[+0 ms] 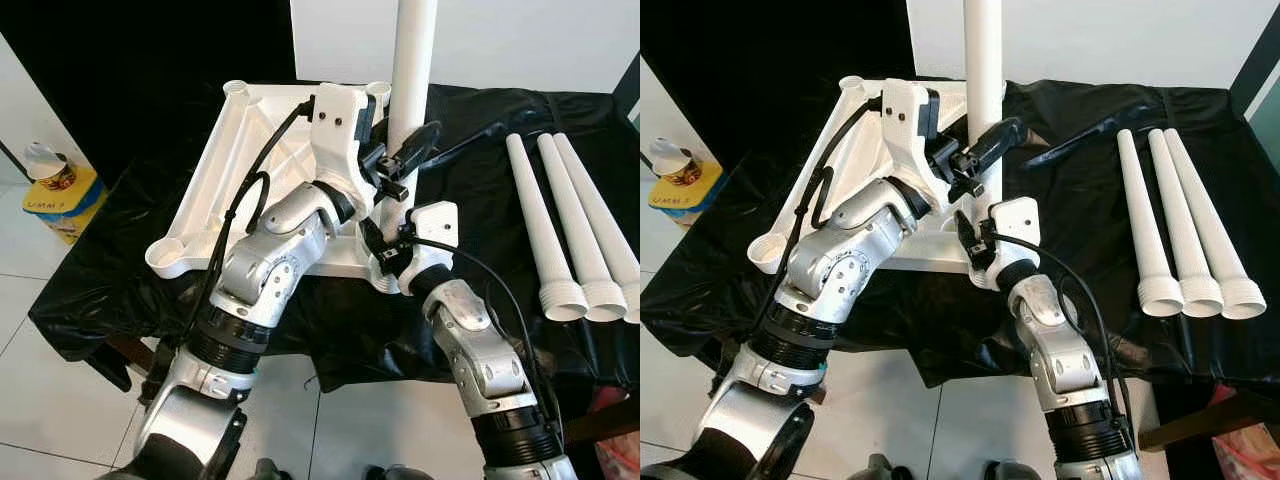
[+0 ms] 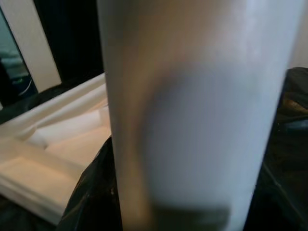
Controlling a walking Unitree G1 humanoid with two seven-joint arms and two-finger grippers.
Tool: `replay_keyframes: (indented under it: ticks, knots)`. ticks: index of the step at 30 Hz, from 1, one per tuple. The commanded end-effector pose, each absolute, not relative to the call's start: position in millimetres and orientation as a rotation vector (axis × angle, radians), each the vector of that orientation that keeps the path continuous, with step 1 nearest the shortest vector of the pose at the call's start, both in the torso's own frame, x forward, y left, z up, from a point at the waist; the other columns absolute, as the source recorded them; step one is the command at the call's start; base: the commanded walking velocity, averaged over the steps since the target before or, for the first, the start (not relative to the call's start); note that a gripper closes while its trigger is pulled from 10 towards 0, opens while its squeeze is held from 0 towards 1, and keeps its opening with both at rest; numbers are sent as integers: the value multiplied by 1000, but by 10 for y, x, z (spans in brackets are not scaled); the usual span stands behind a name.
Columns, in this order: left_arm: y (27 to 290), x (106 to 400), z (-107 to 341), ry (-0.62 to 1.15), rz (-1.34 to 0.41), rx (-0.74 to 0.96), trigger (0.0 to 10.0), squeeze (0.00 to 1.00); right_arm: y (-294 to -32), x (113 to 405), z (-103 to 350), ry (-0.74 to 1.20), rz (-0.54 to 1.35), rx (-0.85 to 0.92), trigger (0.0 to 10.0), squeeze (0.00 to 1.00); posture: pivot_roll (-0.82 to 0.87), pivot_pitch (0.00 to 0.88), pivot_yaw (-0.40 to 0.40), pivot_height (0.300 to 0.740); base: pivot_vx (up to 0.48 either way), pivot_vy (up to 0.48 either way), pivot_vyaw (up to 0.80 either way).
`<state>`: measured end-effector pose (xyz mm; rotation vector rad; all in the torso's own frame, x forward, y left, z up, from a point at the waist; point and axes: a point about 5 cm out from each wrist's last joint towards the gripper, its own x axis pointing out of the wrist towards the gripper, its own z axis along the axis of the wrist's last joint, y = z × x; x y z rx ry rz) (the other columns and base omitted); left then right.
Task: Building children table
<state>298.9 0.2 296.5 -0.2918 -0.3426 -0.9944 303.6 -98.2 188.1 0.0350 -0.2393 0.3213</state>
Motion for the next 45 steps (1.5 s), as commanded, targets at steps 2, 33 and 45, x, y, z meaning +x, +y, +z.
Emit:
replay_keyframes:
  ticks: [2,33,45]
  knots:
    - [-7,2892,3031,-392,-1132,-305,10000,1000,-1036,3064,1855,-223,275,67,10000,0,-106,102,35,740,0,0,0]
    - [723,3004,2181,-173,-781,8,10000,0,-974,3070,1679,-362,324,47,10000,0,-51,92,13,740,0,0,0]
    - [889,3185,1676,64,-691,255,10000,0,-1406,2973,1888,-460,117,102,10000,0,-83,115,32,740,0,0,0]
